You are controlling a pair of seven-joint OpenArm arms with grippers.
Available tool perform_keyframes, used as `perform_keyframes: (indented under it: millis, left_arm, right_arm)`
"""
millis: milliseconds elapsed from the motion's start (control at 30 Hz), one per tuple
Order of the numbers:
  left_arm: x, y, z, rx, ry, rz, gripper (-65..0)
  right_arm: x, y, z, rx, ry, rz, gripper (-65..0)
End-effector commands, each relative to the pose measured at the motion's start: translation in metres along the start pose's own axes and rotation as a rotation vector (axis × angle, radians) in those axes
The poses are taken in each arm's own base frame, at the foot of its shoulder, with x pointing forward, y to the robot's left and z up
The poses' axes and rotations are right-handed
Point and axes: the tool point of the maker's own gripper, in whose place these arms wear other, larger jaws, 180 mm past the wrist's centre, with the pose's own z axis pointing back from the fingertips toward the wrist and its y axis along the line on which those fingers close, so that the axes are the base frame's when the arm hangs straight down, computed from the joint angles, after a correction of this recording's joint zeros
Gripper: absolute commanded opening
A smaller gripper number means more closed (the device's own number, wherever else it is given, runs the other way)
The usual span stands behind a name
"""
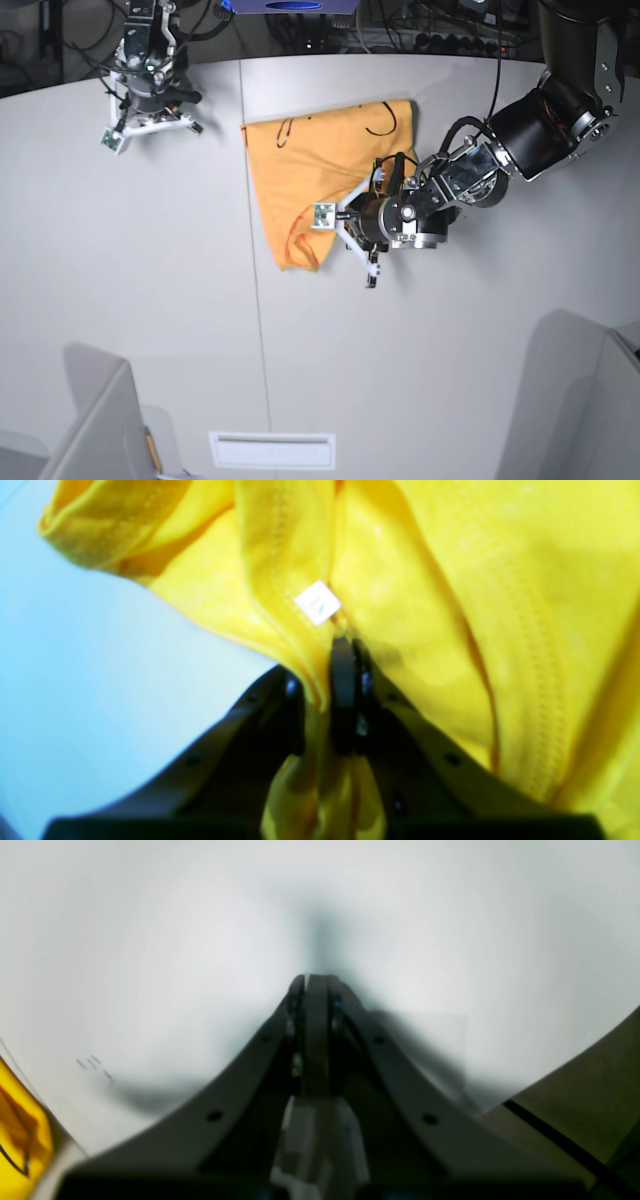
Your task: Fold the T-shirt properly
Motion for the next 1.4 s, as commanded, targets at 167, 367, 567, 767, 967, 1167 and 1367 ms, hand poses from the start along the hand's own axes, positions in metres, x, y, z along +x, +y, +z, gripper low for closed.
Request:
perform_keyframes:
  millis: [167, 367, 567, 767, 967, 1167, 1367]
  left_arm:
    - [-0.005, -0.013, -0.001, -0.061, 0.021, -0.018, -65.0]
    - [-0.005, -0.009, 0.0, -0.054, 0.021, -0.021, -65.0]
    - [-0.005, 0.002, 0.004, -0.034, 0.025, -0.027, -65.0]
    - [-0.002, 0.014, 0.008, -0.013, 0.019, -0.029, -35.1]
    - [0.026, 0.056, 0.032, 0.11, -0.072, 0.003, -18.4]
    - [0.045, 0.095, 0.078, 0.276, -0.186, 0.066, -18.4]
    - [0.036, 0.101, 0.132, 0.457, -0.294, 0.218, -18.6]
  right_arm:
    - [0.002, 0.002, 0.003, 0.011, -0.01, -0.001, -65.0]
    - [0.001, 0.002, 0.003, 0.011, -0.006, 0.0, -65.0]
    - [0.0, 0.002, 0.003, 0.01, -0.004, 0.002, -65.0]
    - [-0.005, 0.014, 0.005, 0.041, 0.006, 0.023, -65.0]
    - [-0.013, 0.024, 0.007, 0.07, 0.019, 0.052, -65.0]
    - [-0.007, 0.019, 0.008, 0.065, -0.029, 0.071, -65.0]
    - [0.003, 0.018, 0.026, 0.135, -0.213, 0.251, -65.0]
